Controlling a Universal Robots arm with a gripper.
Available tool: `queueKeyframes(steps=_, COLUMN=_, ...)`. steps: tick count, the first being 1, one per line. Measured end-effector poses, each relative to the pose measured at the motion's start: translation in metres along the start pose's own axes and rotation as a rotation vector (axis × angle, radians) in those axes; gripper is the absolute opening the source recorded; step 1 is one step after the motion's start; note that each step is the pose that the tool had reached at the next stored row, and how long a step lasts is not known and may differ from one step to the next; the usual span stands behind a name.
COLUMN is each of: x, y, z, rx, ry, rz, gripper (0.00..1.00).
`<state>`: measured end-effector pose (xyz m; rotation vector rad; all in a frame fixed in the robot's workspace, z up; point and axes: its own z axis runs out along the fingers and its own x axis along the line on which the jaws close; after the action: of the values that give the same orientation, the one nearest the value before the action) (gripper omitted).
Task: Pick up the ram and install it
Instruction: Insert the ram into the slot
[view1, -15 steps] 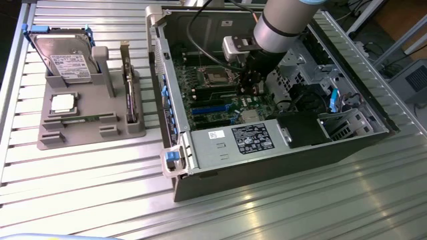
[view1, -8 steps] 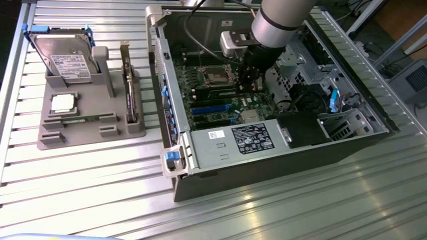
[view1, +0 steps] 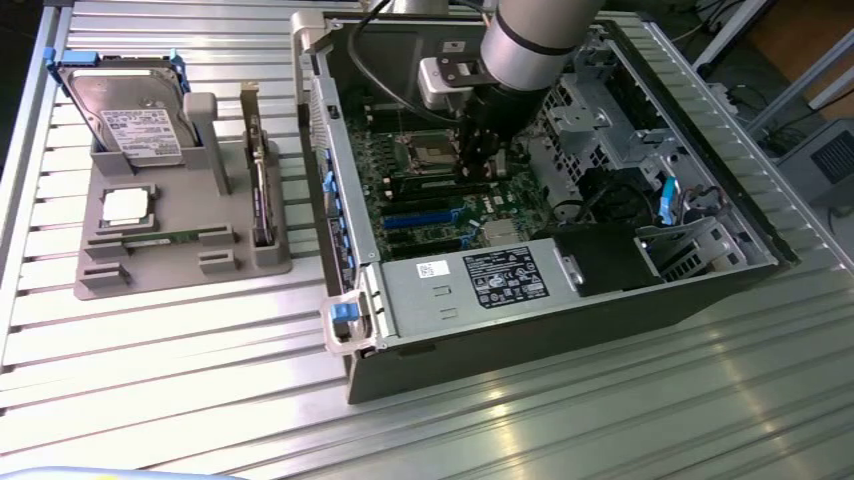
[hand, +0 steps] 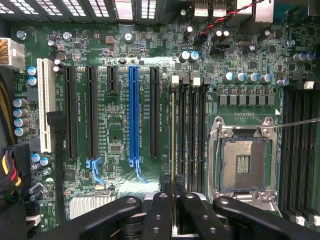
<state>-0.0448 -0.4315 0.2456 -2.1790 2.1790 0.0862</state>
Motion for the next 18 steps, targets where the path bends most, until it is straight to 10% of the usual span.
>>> queueKeyframes(steps=18, x=-0.014, y=0.0069, z=0.0029, rx=0.0001, ry=0.0047, rz=0.000, gripper=0.12)
